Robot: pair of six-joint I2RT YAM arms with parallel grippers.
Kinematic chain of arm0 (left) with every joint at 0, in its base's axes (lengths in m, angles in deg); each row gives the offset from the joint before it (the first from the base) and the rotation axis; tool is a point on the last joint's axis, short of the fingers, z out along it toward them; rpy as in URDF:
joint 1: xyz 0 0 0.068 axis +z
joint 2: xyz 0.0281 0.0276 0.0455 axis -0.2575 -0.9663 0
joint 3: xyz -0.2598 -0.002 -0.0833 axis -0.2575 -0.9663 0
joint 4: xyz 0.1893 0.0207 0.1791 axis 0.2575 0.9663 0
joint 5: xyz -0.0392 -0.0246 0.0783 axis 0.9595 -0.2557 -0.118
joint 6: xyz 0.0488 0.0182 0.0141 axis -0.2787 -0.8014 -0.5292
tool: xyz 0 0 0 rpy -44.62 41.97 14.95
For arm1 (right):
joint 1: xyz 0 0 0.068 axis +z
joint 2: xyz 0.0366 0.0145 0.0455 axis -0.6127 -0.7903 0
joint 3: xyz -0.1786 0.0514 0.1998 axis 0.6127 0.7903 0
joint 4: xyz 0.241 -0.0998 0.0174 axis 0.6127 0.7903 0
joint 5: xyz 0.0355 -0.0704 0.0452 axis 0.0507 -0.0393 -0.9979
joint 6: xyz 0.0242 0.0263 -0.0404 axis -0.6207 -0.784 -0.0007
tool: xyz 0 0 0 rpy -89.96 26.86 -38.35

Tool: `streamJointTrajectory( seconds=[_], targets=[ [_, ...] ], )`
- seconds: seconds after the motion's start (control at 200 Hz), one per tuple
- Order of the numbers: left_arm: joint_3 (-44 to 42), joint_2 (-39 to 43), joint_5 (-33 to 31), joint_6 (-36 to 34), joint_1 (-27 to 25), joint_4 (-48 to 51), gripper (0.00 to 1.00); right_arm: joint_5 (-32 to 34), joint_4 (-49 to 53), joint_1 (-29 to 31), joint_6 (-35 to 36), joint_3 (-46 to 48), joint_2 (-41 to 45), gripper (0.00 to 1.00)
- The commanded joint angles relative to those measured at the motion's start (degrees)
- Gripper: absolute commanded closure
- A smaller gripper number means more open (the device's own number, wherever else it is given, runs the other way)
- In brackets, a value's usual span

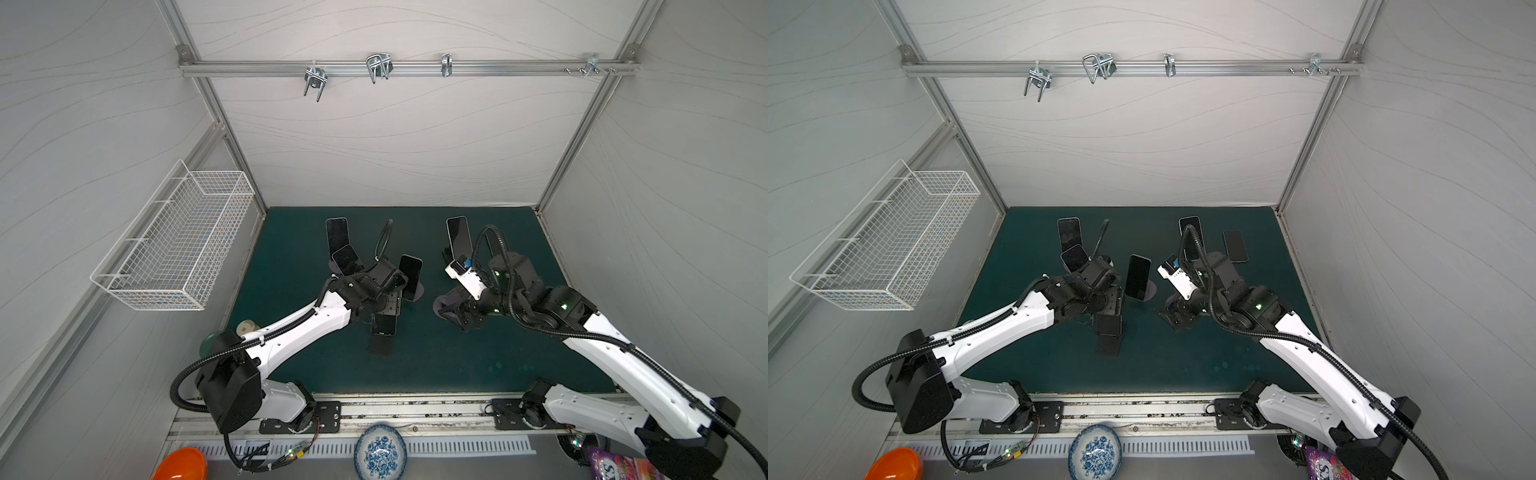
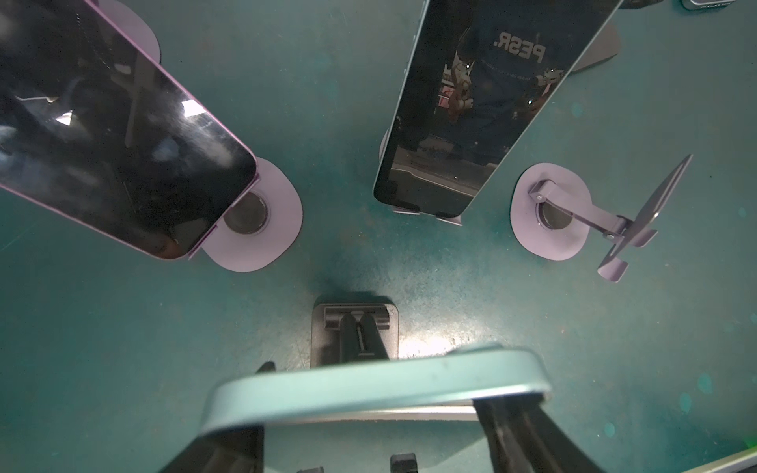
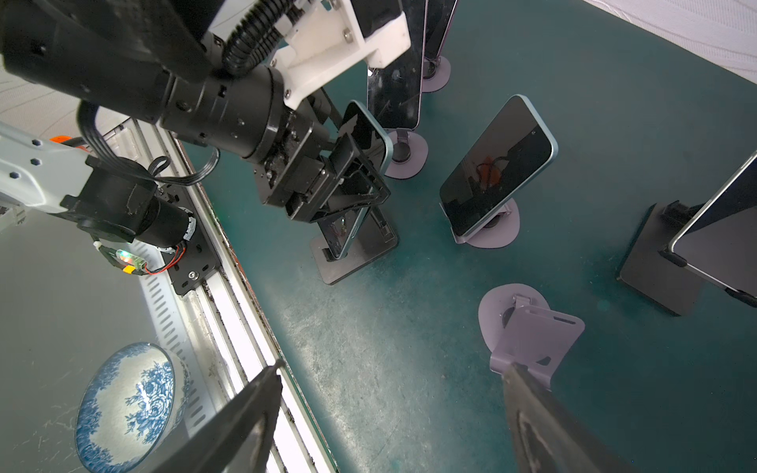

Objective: Remove the phone from the phone stand

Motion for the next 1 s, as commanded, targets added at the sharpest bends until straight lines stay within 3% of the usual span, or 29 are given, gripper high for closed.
streamJointTrajectory(
  seconds=[0.0, 0.995],
  targets=[
    [0.68, 2.01, -0.13, 0.53, 0.04, -1.15, 0.36, -0.41, 0.96, 0.38, 0.87, -1.11, 0.34, 0.15],
    [-0.51, 5.18, 0.18, 0.35, 0.15, -1.60, 0.43, -1.23, 1.40, 0.33, -0.06, -2.99, -1.37, 0.16]
  ],
)
